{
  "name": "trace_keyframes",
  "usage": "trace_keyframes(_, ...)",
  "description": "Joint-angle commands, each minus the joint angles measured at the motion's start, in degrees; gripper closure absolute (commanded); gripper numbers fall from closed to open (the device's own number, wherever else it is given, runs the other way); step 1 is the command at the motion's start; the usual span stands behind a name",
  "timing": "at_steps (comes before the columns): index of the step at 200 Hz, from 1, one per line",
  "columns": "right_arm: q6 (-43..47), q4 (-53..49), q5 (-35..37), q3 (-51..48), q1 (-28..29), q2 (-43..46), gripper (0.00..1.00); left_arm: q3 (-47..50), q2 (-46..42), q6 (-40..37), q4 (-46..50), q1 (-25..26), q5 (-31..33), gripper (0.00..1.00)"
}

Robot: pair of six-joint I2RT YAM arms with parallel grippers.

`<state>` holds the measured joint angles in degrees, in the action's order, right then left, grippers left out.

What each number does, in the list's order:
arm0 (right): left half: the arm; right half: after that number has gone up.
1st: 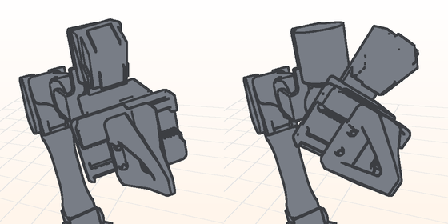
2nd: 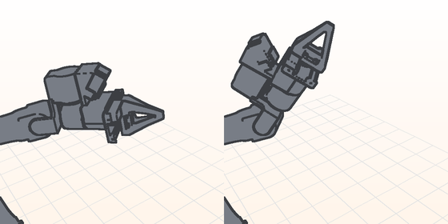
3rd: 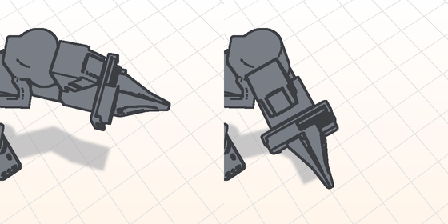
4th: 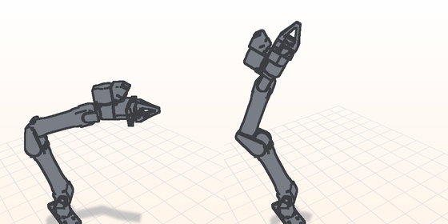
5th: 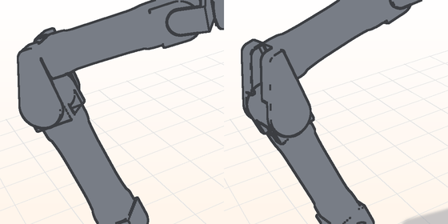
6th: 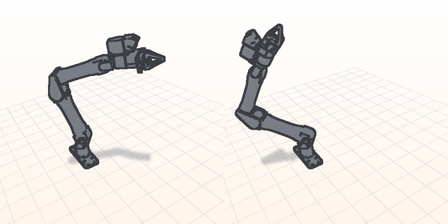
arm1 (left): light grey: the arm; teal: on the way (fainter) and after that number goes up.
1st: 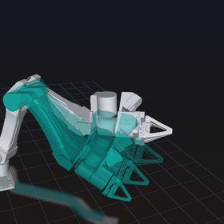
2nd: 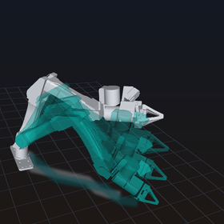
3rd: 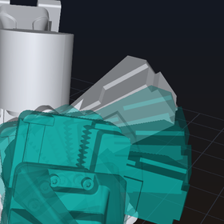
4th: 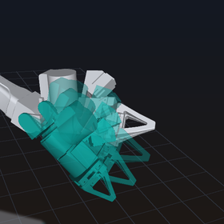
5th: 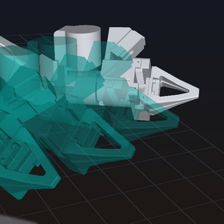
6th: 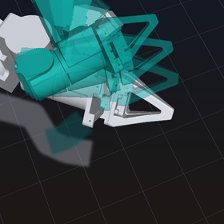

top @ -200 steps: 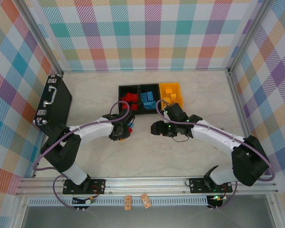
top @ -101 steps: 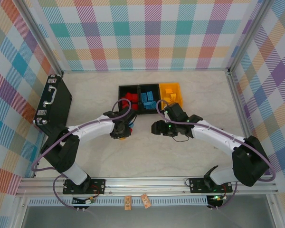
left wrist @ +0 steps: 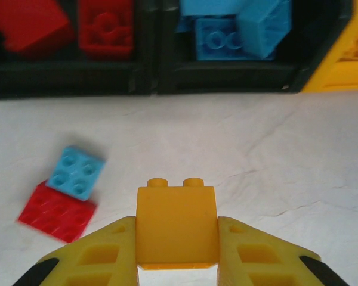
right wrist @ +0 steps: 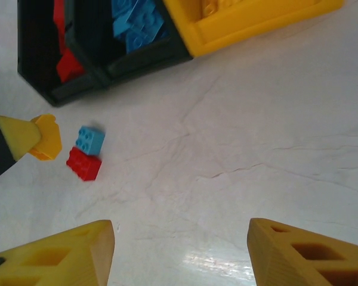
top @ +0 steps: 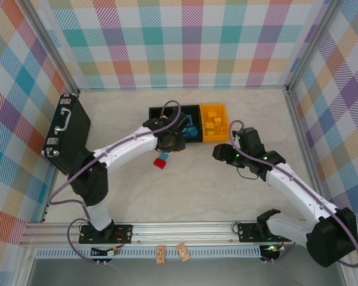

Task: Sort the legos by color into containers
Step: Place the lego in the container.

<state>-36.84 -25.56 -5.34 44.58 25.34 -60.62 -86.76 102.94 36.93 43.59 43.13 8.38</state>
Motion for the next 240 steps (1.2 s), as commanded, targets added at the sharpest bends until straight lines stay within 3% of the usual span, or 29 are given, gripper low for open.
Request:
trace_keyframes(1,0.52,-2.75,1.23,-1.21,-2.46,2.09,0.38,-7.19,5.01,-1.77,1.7,1.16,-1.55,0.77)
trace_keyframes(37,0.48,-2.68,0.17,-1.81,-5.91,3.23,0.38,-20.25,14.15,-2.81,1.96,1.54,-2.85,0.78)
trace_keyframes(122,0.68,-2.02,-1.33,-3.76,-8.01,3.48,0.38,-55.79,37.08,-6.58,8.77,1.51,-6.22,0.77)
trace_keyframes(189,0.86,-1.78,-2.38,-4.06,-9.26,3.49,0.38,-58.71,42.2,-7.79,5.72,1.39,-6.8,0.74)
trace_keyframes(240,0.19,-1.33,-3.04,-4.92,-9.35,3.51,0.38,-58.75,41.32,-8.27,5.86,1.58,-7.26,0.53)
